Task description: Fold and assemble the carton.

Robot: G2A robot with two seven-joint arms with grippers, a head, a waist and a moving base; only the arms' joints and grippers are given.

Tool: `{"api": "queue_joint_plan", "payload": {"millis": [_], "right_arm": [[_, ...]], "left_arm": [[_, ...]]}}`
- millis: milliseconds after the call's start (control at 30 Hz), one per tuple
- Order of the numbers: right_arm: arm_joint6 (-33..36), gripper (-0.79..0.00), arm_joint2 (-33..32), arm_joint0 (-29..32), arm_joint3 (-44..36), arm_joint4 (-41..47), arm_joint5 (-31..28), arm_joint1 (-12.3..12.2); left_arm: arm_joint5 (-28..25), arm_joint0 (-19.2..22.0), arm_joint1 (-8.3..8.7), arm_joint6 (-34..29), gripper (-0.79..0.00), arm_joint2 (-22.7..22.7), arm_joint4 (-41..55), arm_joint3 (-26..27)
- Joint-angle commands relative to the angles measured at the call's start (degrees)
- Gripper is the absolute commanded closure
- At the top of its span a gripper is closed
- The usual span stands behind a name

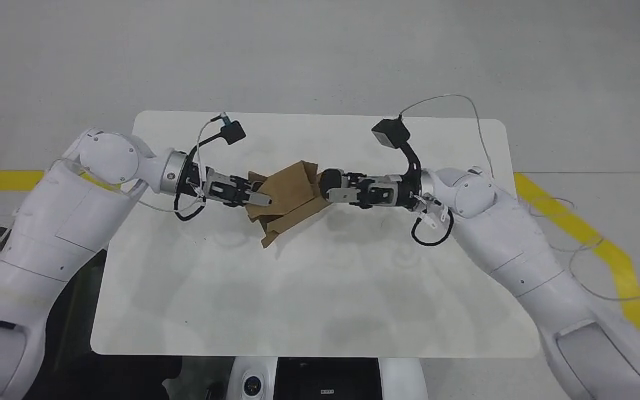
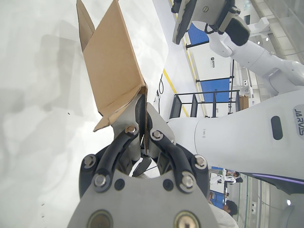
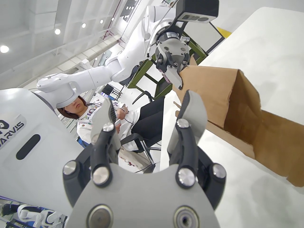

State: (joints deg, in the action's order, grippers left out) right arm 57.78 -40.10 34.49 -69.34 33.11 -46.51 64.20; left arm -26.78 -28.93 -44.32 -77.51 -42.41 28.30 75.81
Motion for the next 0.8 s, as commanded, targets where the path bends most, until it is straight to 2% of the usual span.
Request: {"api": "queue_joint_plan", "payload": {"millis": [0, 400, 767], "right_arm": [[0.03, -0.409, 1.65, -0.70, 0.47, -0.13, 0.03, 0.16], [-3.00, -0.379, 7.24, -5.31, 9.62, -4.35, -2.99, 1.54], [-3.12, -0.369, 10.52, -6.85, 11.49, -3.32, -3.11, 3.00]], "left_arm": [[0.14, -0.12, 0.15, -0.14, 0.000, -0.08, 0.06, 0.66], [0.78, -1.51, 1.39, -0.79, 0.000, -0.39, 0.53, 4.79], [0.49, -1.93, 2.16, -0.49, 0.000, -0.12, 0.87, 5.98]]}}
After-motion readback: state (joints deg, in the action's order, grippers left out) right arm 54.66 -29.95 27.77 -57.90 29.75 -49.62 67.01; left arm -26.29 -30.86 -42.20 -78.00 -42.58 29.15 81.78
